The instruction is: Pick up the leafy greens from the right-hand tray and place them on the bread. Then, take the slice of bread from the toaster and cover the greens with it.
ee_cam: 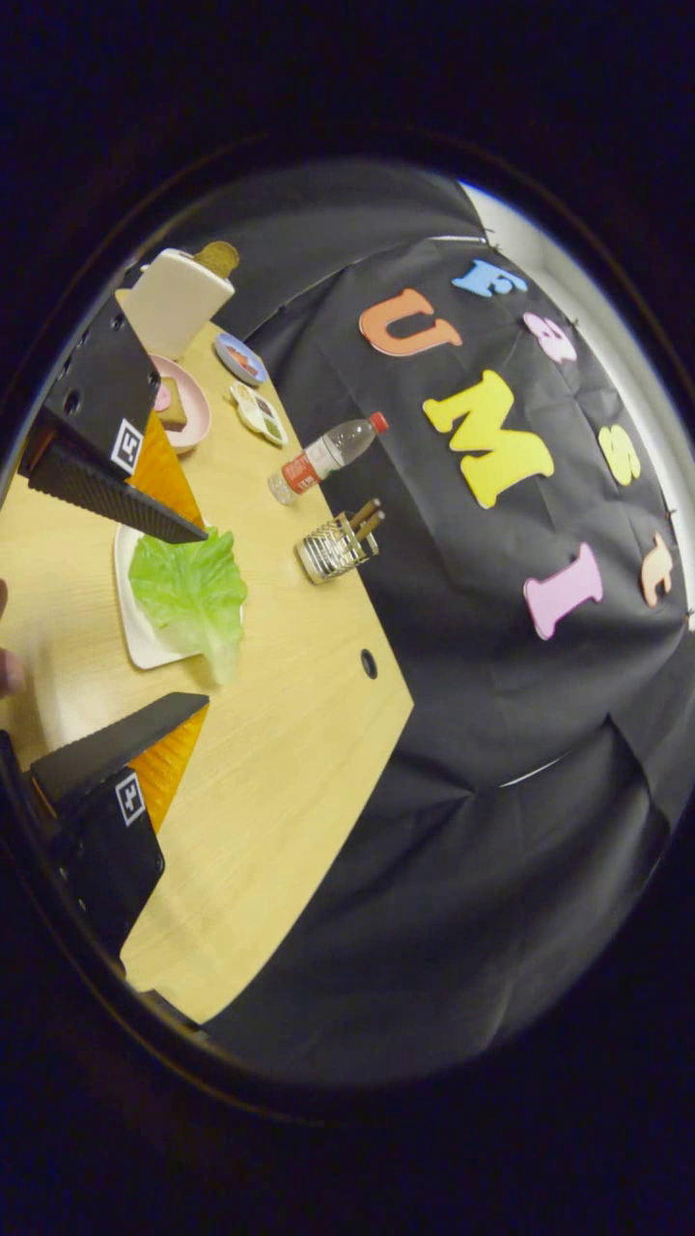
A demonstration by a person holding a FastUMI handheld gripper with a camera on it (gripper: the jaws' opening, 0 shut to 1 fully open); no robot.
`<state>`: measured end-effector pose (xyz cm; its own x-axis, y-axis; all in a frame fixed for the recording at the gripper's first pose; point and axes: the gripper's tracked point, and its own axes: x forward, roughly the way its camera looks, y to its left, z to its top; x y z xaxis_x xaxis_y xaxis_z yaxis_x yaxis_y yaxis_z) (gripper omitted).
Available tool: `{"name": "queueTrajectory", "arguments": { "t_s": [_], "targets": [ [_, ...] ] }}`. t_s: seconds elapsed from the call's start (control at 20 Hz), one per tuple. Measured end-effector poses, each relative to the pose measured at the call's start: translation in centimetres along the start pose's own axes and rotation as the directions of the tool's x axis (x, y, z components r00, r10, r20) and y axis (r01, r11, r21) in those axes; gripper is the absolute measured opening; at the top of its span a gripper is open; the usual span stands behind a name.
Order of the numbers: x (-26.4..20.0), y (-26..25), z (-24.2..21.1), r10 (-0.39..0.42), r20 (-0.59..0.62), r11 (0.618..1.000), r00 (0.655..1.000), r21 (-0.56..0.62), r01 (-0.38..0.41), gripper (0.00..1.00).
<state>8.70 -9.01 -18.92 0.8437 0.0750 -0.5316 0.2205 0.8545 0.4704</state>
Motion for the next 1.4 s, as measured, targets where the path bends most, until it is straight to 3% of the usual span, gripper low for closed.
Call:
{"name": "queueTrajectory", "arguments": {
  "t_s": [0.3, 0.55, 0.6, 0.7, 1.05, 1.4],
  "targets": [
    [4.1, -0.9, -0.1, -0.004, -0.089, 0.978, 0.996, 0.207, 0.022, 0.95],
    [6.7, -1.3, 0.6, -0.005, -0.113, 0.964, 0.994, 0.262, 0.035, 0.89],
    [7.3, -1.3, 0.7, -0.003, -0.116, 0.963, 0.993, 0.266, 0.034, 0.79],
    [7.7, -0.9, 0.8, 0.009, -0.126, 0.963, 0.992, 0.269, 0.025, 0.75],
    [7.9, -1.4, 0.5, 0.000, -0.134, 0.971, 0.991, 0.237, 0.032, 0.04],
    [4.7, 2.0, 3.2, 0.135, -0.065, 0.961, 0.989, 0.253, -0.114, 0.00]
  ]
}}
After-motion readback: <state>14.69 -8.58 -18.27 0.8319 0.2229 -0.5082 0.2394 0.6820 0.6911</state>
